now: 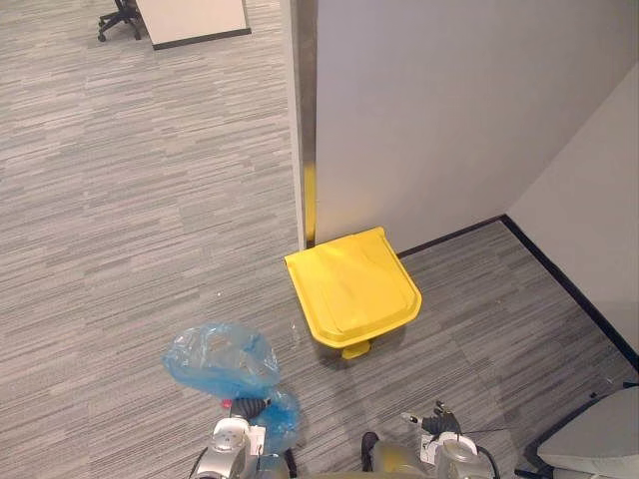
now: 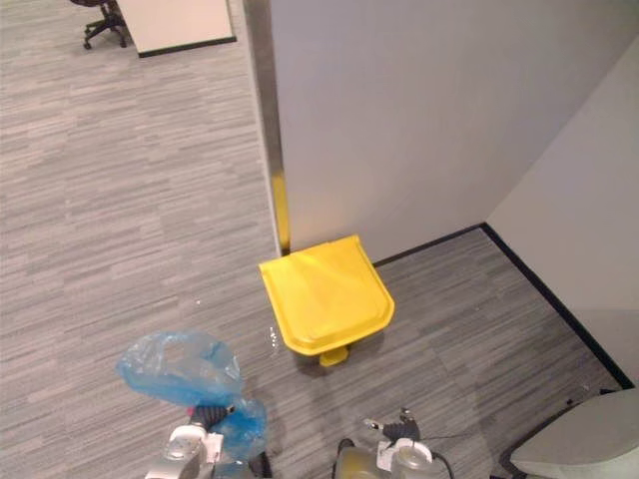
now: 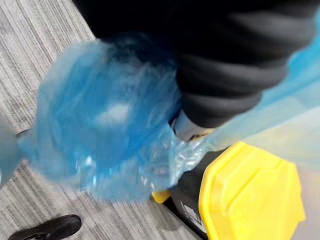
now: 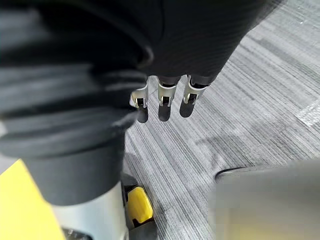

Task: Gather rubbish on tea table into small bin, then transfer packed bag to large trash can.

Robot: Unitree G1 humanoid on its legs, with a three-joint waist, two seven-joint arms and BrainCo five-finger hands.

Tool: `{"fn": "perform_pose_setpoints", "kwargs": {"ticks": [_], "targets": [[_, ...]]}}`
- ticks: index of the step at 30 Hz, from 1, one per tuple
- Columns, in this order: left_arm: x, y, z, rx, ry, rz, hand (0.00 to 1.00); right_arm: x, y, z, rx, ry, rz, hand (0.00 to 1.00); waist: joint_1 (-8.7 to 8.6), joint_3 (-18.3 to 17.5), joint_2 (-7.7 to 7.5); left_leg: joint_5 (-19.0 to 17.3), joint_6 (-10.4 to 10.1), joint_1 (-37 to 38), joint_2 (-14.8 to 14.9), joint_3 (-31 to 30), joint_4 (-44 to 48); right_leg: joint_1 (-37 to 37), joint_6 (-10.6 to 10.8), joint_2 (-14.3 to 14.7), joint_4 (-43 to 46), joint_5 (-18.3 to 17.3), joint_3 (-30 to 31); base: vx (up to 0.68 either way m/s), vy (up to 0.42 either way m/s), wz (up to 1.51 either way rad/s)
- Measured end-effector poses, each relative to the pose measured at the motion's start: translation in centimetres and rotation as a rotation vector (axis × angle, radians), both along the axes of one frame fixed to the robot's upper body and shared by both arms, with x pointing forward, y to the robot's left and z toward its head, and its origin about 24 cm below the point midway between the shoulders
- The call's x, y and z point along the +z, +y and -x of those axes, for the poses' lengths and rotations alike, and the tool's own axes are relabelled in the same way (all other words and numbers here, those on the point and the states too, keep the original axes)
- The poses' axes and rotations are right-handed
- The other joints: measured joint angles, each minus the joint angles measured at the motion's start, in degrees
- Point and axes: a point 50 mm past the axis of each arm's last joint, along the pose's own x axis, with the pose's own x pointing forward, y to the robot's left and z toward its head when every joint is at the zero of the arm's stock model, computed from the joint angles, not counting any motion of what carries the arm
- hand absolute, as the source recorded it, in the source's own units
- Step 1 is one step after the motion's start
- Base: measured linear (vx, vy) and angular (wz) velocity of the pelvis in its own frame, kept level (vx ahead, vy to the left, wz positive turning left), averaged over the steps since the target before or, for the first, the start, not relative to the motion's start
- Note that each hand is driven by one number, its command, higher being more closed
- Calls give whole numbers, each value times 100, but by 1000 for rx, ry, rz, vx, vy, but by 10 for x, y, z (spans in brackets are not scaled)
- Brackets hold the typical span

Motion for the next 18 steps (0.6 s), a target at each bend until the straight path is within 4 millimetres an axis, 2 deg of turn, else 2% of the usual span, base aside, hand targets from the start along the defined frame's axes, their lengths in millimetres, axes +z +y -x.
{"fn": "perform_pose_setpoints", "kwargs": {"ticks": [1, 2, 3, 4, 5, 6, 8, 11, 14, 17, 18], "targets": [[1, -1, -2, -2, -4, 1, 100, 1, 1, -2, 3, -7, 0, 0, 3, 27, -19, -59, -36, 3, 34, -3, 98, -100, -24, 20, -235, 185, -58, 197, -93, 15], [1, -2, -3, -3, -10, 6, 100, 2, 3, -4, 6, -18, -3, 0, 9, 107, -138, -256, -135, 85, 72, -21, 355, -166, -12, 9, -997, 666, -277, 208, -121, 20], [1, -2, -3, -2, -8, 5, 100, 2, 6, -3, 5, -18, -7, 0, 19, 147, -252, -406, -228, 96, 55, -18, 568, -133, 1, -31, -1259, 769, -328, 206, -153, 22], [1, -2, -2, -1, -6, 4, 100, 1, 8, -2, 5, -16, -10, 0, 19, 152, -321, -522, -278, 108, 42, -36, 727, -138, -28, -66, -1328, 902, -317, 195, -190, 28], [1, -4, -2, -1, -5, 10, 100, 2, 7, -2, 2, -19, -5, 0, 7, 160, -314, -740, -401, 107, 115, -181, 1047, -83, -96, -58, -1134, 1320, -328, 257, -218, 36], [1, -13, -5, -6, -14, 34, 100, 4, 6, -6, 13, -36, 9, 0, 8, 174, -121, -891, -478, 111, 282, -282, 1183, -140, -163, 92, -807, 1283, -336, 281, -199, 35], [5, -19, -13, -12, -39, 48, 100, 7, 6, -10, 13, -52, 10, 0, 30, 227, -25, -930, -479, 114, 380, -407, 1206, -228, -375, 203, -479, 1090, -340, 251, -136, 25], [6, -20, -13, -13, -47, 52, 100, 8, 5, -8, 7, -68, 14, 0, 55, 217, -31, -918, -490, 365, 391, -661, 1198, -303, -433, 198, 396, 456, -347, 226, -114, 17], [8, -21, -17, -12, -57, 56, 100, 8, 4, -2, 0, -67, 15, 0, 15, 74, -34, -920, -494, 593, 335, -935, 922, -368, -453, -19, 1099, -167, -573, 220, -100, 48], [6, -21, -14, 9, -51, 66, 100, 6, 4, -1, 19, -54, 12, 0, 12, -77, 49, -893, -543, 584, 436, -1058, 656, -445, -487, -2, 1172, -341, -748, 183, -64, 32], [5, -21, -13, 10, -46, 69, 100, 6, 4, -2, 35, -51, 16, 0, 12, -128, 89, -825, -655, 591, 482, -1124, 470, -472, -529, 9, 1176, -366, -834, 223, -73, 34]]}}
